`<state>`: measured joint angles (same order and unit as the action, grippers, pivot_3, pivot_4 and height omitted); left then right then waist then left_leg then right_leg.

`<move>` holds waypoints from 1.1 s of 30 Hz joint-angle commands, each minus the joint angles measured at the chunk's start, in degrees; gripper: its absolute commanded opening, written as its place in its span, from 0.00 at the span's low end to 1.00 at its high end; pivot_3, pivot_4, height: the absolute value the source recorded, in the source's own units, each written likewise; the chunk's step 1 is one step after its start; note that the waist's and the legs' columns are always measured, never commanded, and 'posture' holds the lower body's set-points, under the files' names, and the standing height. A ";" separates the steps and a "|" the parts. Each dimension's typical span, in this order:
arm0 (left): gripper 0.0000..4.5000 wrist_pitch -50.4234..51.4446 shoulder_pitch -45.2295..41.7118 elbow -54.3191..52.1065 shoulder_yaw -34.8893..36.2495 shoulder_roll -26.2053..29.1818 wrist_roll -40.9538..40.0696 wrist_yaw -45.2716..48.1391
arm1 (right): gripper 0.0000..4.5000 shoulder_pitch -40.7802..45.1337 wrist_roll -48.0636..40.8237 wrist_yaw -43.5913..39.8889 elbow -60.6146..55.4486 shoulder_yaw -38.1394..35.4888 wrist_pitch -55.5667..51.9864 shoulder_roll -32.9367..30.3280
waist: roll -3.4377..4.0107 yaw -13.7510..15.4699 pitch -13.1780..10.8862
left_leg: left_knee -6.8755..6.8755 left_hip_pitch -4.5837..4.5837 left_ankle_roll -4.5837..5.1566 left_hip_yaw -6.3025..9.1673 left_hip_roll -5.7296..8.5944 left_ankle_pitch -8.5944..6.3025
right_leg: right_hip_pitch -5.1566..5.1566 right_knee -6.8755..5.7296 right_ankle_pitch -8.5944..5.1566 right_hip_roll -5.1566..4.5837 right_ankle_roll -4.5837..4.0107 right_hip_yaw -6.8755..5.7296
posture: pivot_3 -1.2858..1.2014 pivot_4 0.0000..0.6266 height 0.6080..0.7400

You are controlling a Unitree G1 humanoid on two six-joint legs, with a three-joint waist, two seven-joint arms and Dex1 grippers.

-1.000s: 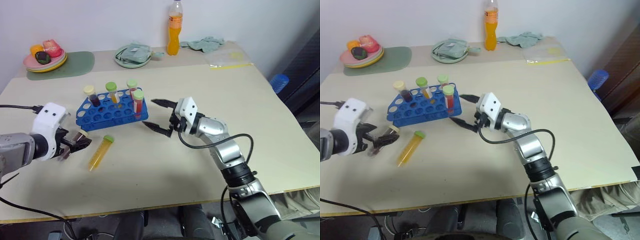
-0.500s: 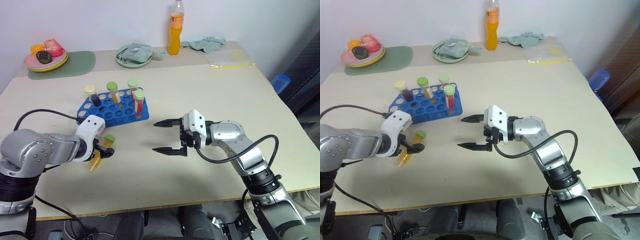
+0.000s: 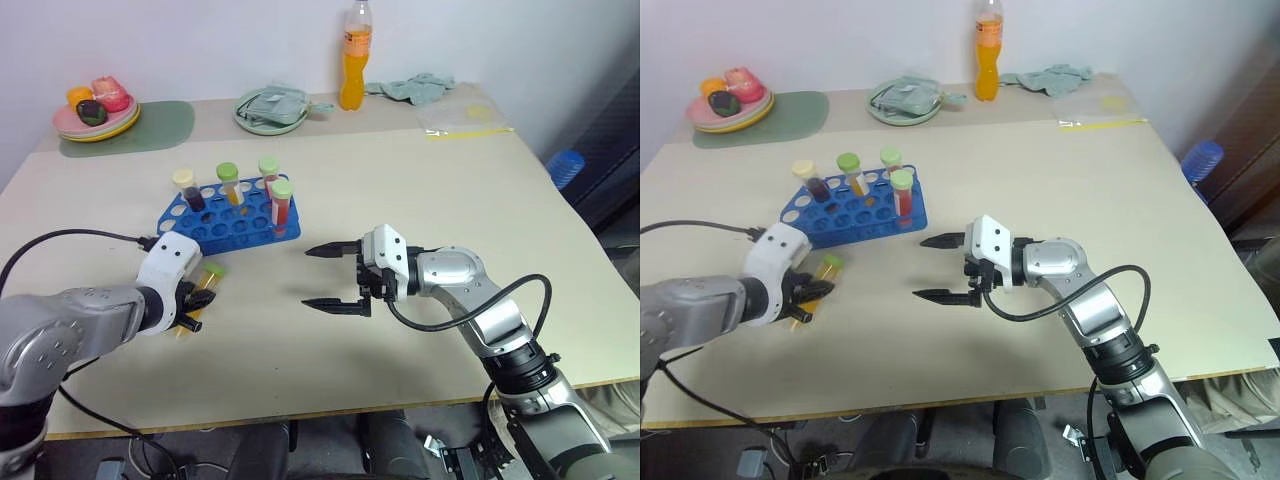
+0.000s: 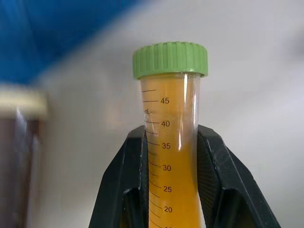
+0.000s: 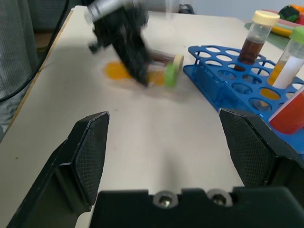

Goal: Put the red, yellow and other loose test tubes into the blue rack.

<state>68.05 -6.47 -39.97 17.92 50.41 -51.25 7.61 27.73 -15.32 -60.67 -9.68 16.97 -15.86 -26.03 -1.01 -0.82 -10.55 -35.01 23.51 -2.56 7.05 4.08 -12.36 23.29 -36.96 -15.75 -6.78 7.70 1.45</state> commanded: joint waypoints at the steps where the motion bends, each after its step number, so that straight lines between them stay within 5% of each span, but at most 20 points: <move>1: 0.19 -19.32 1.59 -2.61 5.57 -8.35 10.04 -0.68 | 0.91 -0.51 -0.51 0.10 -0.48 -0.42 0.96 0.41 | 0.01 0.39 0.01 | -0.02 0.00 0.01 -0.06 0.01 -0.01 | -0.05 0.01 0.00 -0.02 0.00 -0.02 | 0.52 0.24 1.00; 3: 0.19 -24.95 0.67 -1.83 1.26 -13.14 14.57 -1.76 | 0.91 -0.59 -0.30 0.21 -0.13 -0.05 1.17 0.88 | -0.10 0.73 0.06 | -0.05 0.00 0.02 -0.10 0.02 -0.01 | -0.15 0.09 0.01 -0.02 0.00 -0.07 | 0.52 0.24 1.00; 7: 0.19 -43.69 -2.77 6.76 -13.26 -23.76 36.52 -11.57 | 0.91 -0.11 -0.09 0.65 0.11 0.68 1.07 2.26 | -0.12 1.57 0.08 | -0.11 -0.01 0.04 -0.13 0.08 -0.02 | -0.19 0.10 0.03 -0.02 0.03 -0.06 | 0.52 0.24 1.00; 12: 0.19 -65.01 -6.85 22.70 -20.67 -35.14 51.34 -17.92 | 0.91 0.09 0.70 1.47 0.00 0.69 0.99 3.07 | -0.20 1.54 0.10 | -0.16 0.01 0.06 -0.17 0.11 -0.03 | -0.15 0.09 0.07 -0.02 0.09 -0.05 | 0.52 0.24 1.00; 18: 0.19 -75.78 -12.27 37.39 -20.88 -41.44 55.77 -20.27 | 0.91 -0.27 0.86 3.12 -0.78 0.43 0.12 3.24 | -0.20 1.40 0.10 | -0.17 0.01 0.07 -0.19 0.11 -0.03 | -0.11 0.03 0.07 0.01 0.09 -0.05 | 0.52 0.24 1.00; 33: 0.19 -86.22 -17.80 55.32 -18.08 -45.01 55.69 -18.47 | 0.91 -1.19 0.35 4.94 -2.27 0.15 -1.14 2.47 | -0.20 1.41 0.11 | -0.22 0.00 0.07 -0.18 0.12 -0.03 | -0.11 -0.05 0.07 0.01 0.11 -0.08 | 0.52 0.24 1.00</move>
<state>-16.29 -23.41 14.55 -0.82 5.68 4.75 -11.01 26.58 -14.25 -55.73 -9.39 17.79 -17.15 -23.58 -1.21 0.60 -10.44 -35.23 23.51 -2.49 6.87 4.20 -12.38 23.18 -37.02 -15.68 -6.76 7.81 1.38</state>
